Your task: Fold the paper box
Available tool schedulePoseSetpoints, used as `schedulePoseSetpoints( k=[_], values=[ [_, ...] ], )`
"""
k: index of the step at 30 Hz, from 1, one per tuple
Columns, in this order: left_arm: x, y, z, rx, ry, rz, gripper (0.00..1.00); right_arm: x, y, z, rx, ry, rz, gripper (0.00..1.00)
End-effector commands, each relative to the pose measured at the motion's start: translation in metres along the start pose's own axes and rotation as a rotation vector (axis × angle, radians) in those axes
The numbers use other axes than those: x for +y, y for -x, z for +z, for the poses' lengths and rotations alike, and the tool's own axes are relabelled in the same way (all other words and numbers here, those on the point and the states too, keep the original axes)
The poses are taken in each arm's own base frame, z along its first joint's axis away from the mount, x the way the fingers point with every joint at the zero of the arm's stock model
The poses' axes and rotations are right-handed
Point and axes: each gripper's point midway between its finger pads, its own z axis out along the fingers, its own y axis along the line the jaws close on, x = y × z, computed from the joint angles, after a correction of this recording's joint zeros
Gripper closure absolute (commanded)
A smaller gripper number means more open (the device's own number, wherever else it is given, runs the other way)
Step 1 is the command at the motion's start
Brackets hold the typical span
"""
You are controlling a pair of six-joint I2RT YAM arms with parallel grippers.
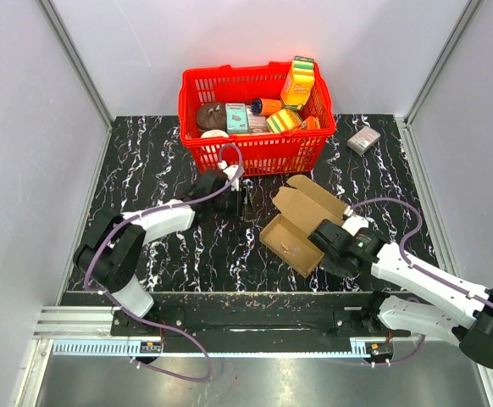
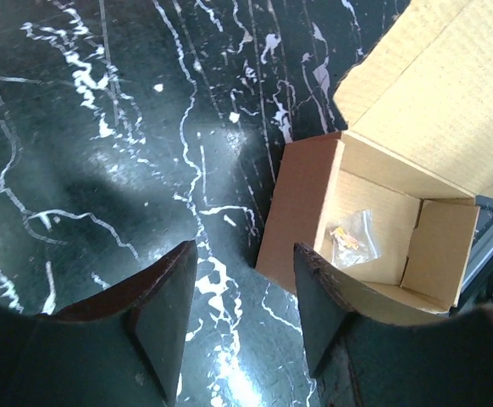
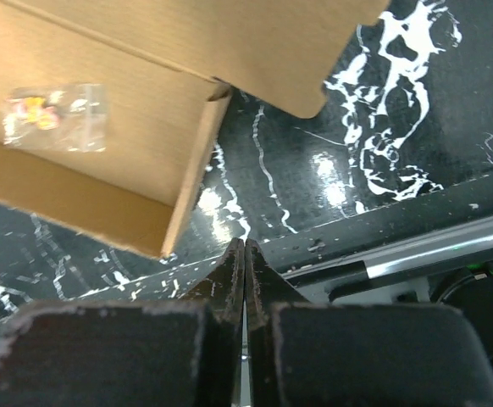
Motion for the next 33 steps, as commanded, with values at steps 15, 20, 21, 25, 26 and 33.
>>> schedulePoseSetpoints(
  k=[15, 20, 21, 25, 26, 33],
  values=[
    [-0.020, -0.016, 0.036, 0.083, -0.040, 0.113, 0.50, 0.015, 0.002, 0.051, -0.101, 0.001, 0.056, 1.00],
    [-0.018, -0.026, 0.040, 0.103, -0.020, 0.121, 0.51, 0.014, 0.000, 0.060, -0.089, -0.049, 0.009, 1.00],
    [-0.020, -0.027, 0.039, 0.106, -0.020, 0.124, 0.51, 0.012, -0.003, 0.064, -0.081, -0.071, -0.004, 1.00],
    [-0.017, -0.032, 0.036, 0.104, -0.005, 0.129, 0.51, 0.011, 0.000, 0.068, -0.094, -0.100, -0.034, 1.00],
    [-0.016, -0.035, 0.034, 0.108, -0.003, 0.129, 0.51, 0.010, 0.001, 0.069, -0.098, -0.103, -0.048, 1.00],
    [-0.010, -0.042, 0.026, 0.100, 0.020, 0.130, 0.51, 0.008, 0.013, 0.069, -0.157, -0.113, -0.126, 1.00]
  ],
)
